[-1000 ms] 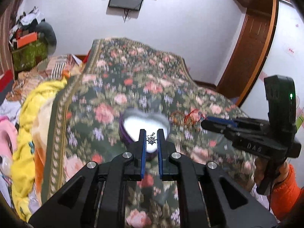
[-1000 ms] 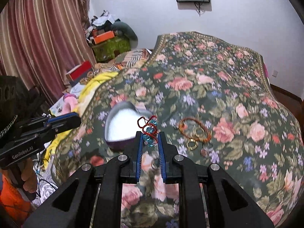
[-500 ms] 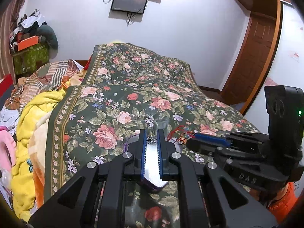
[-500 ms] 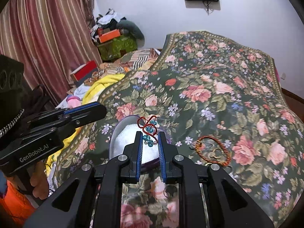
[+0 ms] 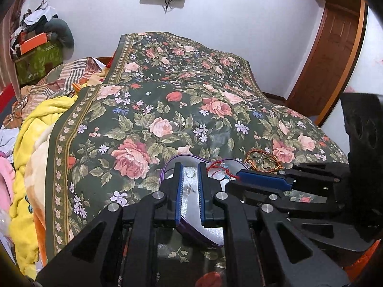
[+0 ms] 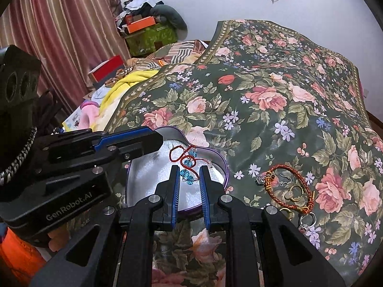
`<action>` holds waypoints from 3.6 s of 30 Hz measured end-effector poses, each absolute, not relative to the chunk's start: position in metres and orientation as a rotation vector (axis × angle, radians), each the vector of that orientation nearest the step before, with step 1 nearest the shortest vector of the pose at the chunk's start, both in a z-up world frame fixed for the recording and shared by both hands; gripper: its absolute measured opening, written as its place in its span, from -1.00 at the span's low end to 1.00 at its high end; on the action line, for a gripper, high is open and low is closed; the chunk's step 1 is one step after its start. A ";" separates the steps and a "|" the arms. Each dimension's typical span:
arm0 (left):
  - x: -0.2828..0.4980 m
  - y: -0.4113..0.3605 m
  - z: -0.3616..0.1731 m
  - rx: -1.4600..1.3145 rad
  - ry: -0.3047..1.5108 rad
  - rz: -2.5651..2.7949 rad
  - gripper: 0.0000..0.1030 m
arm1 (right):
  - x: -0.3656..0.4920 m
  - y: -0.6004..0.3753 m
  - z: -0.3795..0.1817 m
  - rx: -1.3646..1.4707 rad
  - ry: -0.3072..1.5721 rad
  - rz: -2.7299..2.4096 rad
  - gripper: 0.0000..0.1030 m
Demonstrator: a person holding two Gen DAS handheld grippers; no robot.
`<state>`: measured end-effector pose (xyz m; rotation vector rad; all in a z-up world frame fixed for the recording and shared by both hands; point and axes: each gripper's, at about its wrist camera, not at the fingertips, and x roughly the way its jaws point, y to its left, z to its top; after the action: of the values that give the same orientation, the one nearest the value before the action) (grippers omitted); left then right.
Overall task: Organize jewelry
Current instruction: 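Lower the bracelet into the heart tin and open both grippers, then move the right gripper to the silver ring with pink stone and grasp it, then lift the ring and carry it over the heart tin with the right gripper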
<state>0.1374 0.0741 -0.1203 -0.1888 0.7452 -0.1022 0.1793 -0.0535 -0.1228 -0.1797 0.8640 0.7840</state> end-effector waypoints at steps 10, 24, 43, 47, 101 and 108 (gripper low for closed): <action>0.127 0.071 -0.104 -0.155 0.712 -0.078 -0.50 | 0.174 -0.065 -0.111 -0.190 0.832 0.763 -0.51; 0.087 0.053 -0.053 -0.093 0.621 -0.079 -0.25 | 0.150 -0.144 -0.056 -0.136 0.678 0.615 -0.18; 0.109 -0.031 -0.128 -0.078 0.887 -0.249 -0.17 | 0.135 -0.203 -0.086 -0.097 0.763 0.555 -0.16; 0.120 -0.040 -0.147 -0.047 0.931 -0.236 -0.17 | 0.138 -0.206 -0.095 -0.086 0.788 0.555 -0.16; 0.139 -0.009 -0.089 -0.064 0.726 -0.246 -0.60 | 0.199 -0.166 -0.123 -0.259 0.960 0.619 -0.77; 0.121 -0.003 -0.068 -0.062 0.677 -0.219 -0.60 | 0.184 -0.164 -0.085 -0.221 0.861 0.640 -0.77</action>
<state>0.1205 -0.0027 -0.0680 -0.0621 0.6767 -0.2186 0.1844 -0.1644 -0.0851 -0.2207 0.8614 0.6402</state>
